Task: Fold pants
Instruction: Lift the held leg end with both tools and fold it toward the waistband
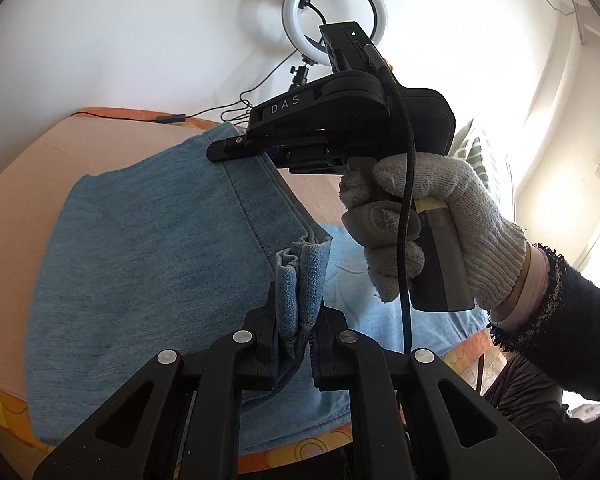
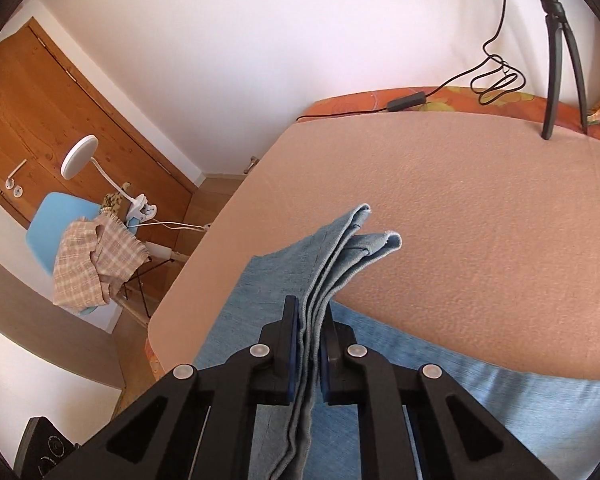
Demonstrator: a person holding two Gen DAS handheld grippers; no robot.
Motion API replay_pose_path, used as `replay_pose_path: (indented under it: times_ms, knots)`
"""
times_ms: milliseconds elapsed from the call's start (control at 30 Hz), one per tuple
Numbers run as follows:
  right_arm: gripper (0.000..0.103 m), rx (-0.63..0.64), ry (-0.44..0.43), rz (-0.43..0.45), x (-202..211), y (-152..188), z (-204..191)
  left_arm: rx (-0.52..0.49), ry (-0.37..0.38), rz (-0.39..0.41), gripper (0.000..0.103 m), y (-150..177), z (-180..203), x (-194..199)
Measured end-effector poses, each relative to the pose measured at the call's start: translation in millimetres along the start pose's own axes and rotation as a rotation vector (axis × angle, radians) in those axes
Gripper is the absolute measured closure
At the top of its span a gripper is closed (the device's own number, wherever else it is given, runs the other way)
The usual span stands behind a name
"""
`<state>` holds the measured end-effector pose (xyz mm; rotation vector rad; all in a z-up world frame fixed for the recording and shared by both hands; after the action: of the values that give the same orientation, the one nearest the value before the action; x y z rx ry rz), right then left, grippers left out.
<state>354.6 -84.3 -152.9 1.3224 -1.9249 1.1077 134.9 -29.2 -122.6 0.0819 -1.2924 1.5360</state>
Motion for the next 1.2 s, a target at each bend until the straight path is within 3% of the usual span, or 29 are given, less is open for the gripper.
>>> replay_pose_path:
  times_ms: [400,1000,1200]
  knots:
    - [0.097,-0.052,0.083,0.082,71,29,54,-0.098,0.118,-0.053,0.094,-6,68,-25]
    - [0.098,-0.169,0.184,0.175,182,77,146,-0.245,0.303,-0.124,0.094,-40,170,-95]
    - [0.098,-0.193,0.227,0.195,214,92,172,-0.290,0.340,-0.140,0.094,-29,207,-104]
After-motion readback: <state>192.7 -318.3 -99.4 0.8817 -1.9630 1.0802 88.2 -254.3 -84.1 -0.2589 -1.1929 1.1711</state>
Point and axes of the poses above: each gripper's, at about its wrist camera, not at the fingertips, and x roughly against the way its jaws point, z to its right, y to its underside, the point moved 5 cm from there along -x, roughly the way its jaws point, and after that the axes turned 7 degrees about -z, right-handed, at the moved point
